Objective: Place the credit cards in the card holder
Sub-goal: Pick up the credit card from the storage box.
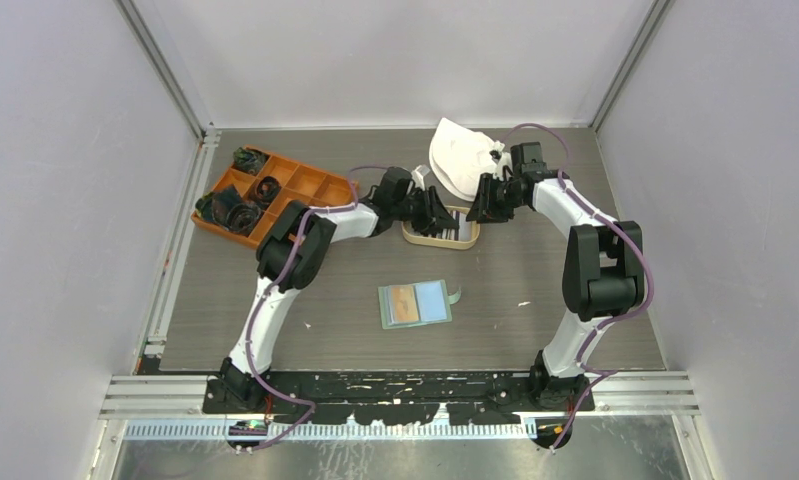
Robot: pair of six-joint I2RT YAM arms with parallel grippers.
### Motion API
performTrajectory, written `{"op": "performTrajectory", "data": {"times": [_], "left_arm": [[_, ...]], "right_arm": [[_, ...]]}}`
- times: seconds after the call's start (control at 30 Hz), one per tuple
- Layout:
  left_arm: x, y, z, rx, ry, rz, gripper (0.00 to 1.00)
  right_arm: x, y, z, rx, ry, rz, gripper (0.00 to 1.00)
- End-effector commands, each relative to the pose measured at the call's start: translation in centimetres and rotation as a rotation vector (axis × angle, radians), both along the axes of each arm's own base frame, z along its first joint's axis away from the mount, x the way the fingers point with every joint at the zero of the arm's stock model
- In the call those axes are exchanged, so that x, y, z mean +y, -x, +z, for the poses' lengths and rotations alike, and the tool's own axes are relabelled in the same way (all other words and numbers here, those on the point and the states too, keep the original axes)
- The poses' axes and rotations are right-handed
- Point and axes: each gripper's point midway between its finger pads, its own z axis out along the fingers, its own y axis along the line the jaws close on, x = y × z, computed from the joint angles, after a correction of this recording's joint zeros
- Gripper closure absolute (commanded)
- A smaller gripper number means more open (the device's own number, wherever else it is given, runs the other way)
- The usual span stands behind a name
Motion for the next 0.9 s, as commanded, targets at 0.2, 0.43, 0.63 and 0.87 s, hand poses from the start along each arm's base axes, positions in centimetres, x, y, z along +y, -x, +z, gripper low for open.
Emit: {"op": "performTrajectory", "data": {"times": [0.2, 0.43, 0.63, 0.87], "left_arm": [[0.9, -1.2, 6.4, -0.109, 0.108, 0.007, 0.66], [1.7, -1.6, 6.0, -0.107, 0.093, 0.024, 0.72], [2.6, -1.9, 5.4, -0.127, 0.026, 0.041, 0.75], [3.4, -2.2, 5.2, -0.152, -0.026, 0.054, 0.89]], "right_arm": [[0.2, -1.1, 2.1, -0.061, -0.022, 0.007, 0.63], [0.3, -1.0, 2.1, -0.060, -0.025, 0.009, 0.63], [0.4, -0.9, 1.9, -0.046, -0.030, 0.016, 0.63], [0.5, -0.8, 1.7, -0.036, -0.034, 0.019, 0.63]]}}
